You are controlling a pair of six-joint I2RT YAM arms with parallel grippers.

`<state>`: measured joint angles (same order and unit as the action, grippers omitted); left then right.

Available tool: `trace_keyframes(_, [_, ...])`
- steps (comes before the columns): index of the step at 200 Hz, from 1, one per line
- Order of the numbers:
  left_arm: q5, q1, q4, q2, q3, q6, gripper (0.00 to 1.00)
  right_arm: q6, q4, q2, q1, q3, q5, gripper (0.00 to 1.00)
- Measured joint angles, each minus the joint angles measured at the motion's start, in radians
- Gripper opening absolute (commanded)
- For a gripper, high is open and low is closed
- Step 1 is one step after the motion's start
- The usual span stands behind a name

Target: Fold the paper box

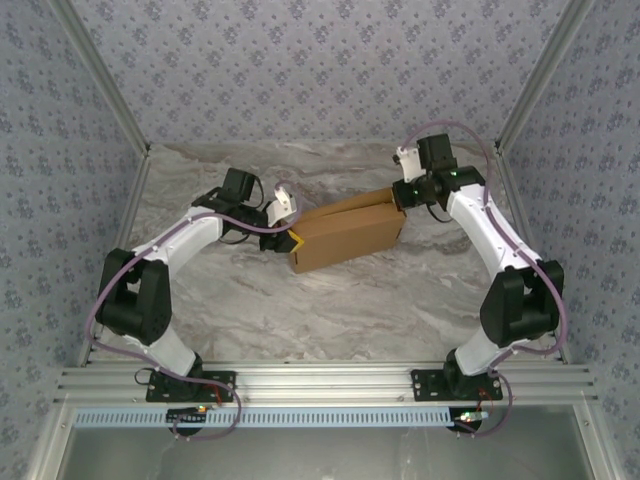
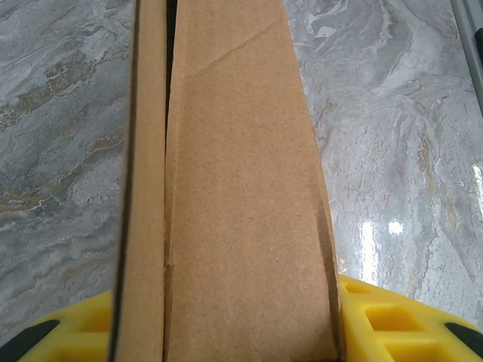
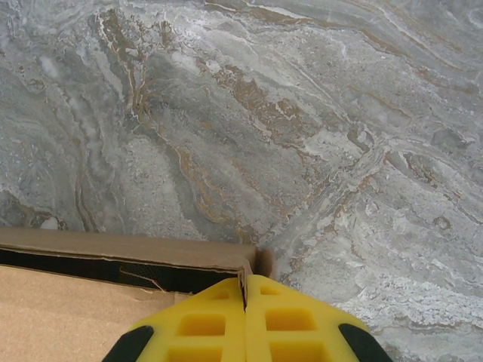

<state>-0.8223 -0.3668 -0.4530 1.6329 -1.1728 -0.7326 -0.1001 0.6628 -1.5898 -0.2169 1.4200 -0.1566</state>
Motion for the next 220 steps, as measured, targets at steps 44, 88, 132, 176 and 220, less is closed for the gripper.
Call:
trace_keyframes(44, [0.0,0.0,0.0,0.002,-0.001,0.0,0.34,0.003,-0.065,0.038,0.003,-0.063,0.0,0.06])
trace_keyframes(88, [0.0,-0.001,0.0,0.006,-0.005,-0.001,0.34,0.01,-0.146,0.09,0.009,-0.148,-0.008,0.06])
trace_keyframes(132, [0.003,-0.002,0.0,0.007,-0.007,-0.004,0.34,0.033,-0.216,0.143,0.027,-0.229,-0.051,0.07])
trace_keyframes(176, [0.003,-0.002,0.0,0.008,-0.008,-0.003,0.35,0.067,-0.291,0.17,0.035,-0.29,-0.077,0.07])
trace_keyframes(220, [0.003,-0.002,-0.001,0.009,-0.01,-0.004,0.38,0.08,-0.358,0.208,0.035,-0.352,-0.074,0.06])
